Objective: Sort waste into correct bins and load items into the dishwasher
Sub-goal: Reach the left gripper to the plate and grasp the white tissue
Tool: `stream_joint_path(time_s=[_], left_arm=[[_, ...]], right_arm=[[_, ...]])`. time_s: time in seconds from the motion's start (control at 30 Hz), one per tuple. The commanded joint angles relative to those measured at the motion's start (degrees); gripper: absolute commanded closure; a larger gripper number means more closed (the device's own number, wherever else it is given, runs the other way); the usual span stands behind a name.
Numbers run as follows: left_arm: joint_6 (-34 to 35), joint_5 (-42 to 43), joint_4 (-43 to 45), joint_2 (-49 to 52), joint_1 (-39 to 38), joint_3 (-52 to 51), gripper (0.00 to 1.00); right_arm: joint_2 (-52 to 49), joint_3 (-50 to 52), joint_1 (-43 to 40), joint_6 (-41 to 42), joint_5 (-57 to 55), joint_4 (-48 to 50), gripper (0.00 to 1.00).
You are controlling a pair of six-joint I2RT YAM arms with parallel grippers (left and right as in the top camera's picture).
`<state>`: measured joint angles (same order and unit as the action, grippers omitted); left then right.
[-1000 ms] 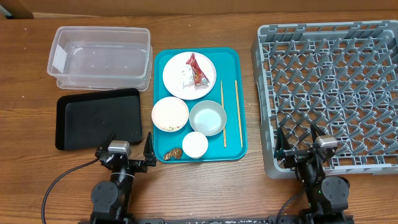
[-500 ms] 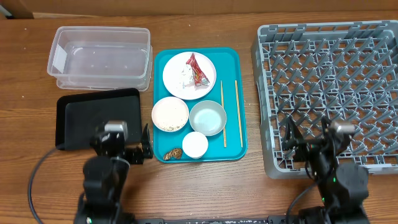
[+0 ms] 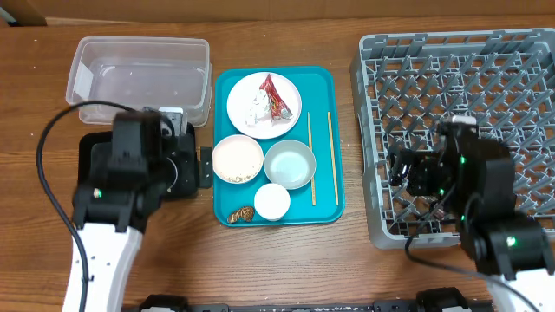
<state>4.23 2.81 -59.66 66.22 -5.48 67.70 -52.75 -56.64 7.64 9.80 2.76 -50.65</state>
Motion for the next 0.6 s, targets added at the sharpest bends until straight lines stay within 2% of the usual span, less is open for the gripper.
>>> stream_joint_path(time_s=[0.0,0.2,0.4,0.57], left_arm=[[-0.9,0.2,-1.8,2.1,0.3,2.8,0.00],[-0.9,1.5,-3.5,5.0,0.3,2.8,0.00],[-0.8,3.2,4.0,6.6,0.0,4.3,0.00],[-2.1,2.7,10.3,12.7,-2.0,8.2,0.00]], right_arm=[[-3.0,-4.0,0.3,0.3,0.3,-2.6,0.00],[-4.3,-4.4,0.3,0.3,1.0,-4.4,0.00],[-3.1,-4.5,0.3,0.3,1.2,-5.0,0.00],[-3.2,-4.5,0.3,0.3,1.2,-5.1,0.00]])
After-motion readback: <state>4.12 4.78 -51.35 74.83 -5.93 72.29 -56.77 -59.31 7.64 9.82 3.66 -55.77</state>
